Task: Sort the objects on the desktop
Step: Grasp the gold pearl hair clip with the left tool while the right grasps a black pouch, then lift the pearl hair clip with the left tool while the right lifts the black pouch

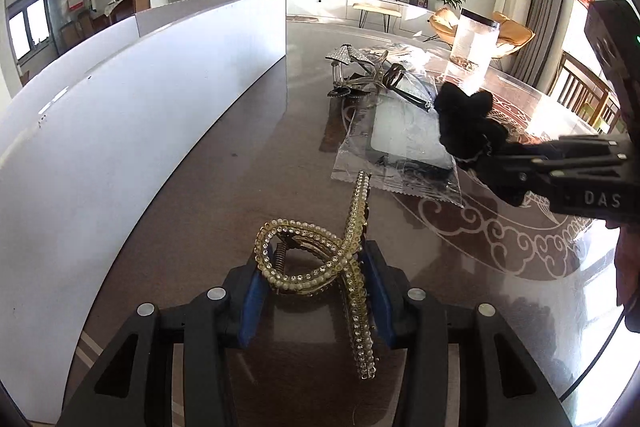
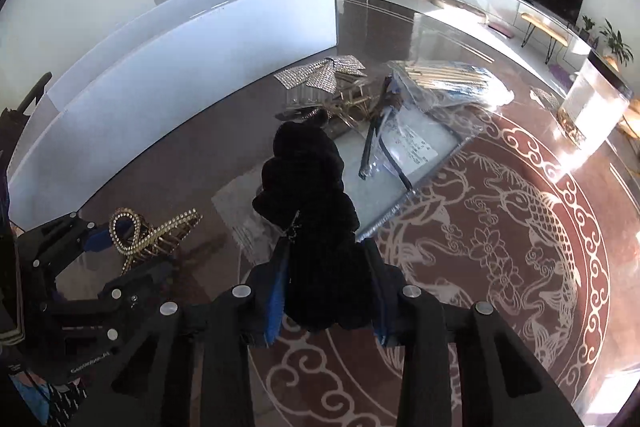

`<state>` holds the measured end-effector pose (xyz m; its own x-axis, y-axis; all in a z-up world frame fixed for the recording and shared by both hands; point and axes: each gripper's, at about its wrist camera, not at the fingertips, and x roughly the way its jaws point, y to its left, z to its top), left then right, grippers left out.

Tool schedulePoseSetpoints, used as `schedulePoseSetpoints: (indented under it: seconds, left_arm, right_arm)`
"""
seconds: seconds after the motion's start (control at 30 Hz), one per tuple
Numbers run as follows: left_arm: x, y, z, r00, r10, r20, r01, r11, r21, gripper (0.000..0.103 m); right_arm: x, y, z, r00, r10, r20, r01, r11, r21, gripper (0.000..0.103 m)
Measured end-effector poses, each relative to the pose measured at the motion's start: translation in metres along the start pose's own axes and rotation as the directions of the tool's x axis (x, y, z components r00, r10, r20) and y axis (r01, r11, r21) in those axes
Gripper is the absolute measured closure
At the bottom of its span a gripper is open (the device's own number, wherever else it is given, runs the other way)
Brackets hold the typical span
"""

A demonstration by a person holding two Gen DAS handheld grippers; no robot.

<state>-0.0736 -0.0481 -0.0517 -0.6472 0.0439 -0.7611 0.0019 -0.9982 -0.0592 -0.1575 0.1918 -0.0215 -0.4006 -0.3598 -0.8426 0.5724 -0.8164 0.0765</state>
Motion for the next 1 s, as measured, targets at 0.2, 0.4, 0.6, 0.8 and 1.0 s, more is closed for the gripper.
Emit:
schedulePoseSetpoints:
  seconds: [0.2, 0.4, 0.6, 0.8, 1.0]
  left_arm:
    - [-0.005, -0.011, -0.006, 0.999, -0.049, -0.008, 0.049, 0.999, 0.023, 0.057]
    - [-0.003, -0.022, -0.007, 1.000, -0.018, -0.025, 0.019, 0.998, 0.064, 0.047]
    - [-0.001, -0.025, -0.010, 0.999, 0.008, -0.039, -0.004, 0.996, 0.091, 0.031]
    - [0.006, -0.023, -0.007, 0.997, 0.012, -0.071, -0.006, 0.996, 0.087, 0.006]
    - [0.008, -0.025, -0.008, 0.996, 0.011, -0.086, -0.003, 0.996, 0.094, 0.000]
  right_arm:
    - [-0.051, -0.016, -0.102, 0.996, -0.070, 0.062, 0.062, 0.989, 0.135, 0.067]
    - [-0.071, -0.020, -0.122, 0.975, -0.169, 0.144, 0.138, 0.970, 0.201, 0.020]
    - [-0.046, -0.022, -0.112, 0.981, -0.172, 0.088, 0.155, 0.973, 0.171, 0.019]
    - [-0.039, -0.019, -0.109, 0.982, -0.173, 0.072, 0.161, 0.976, 0.147, 0.009]
    - [-0.033, -0.017, -0.109, 0.981, -0.187, 0.049, 0.179, 0.974, 0.139, 0.000]
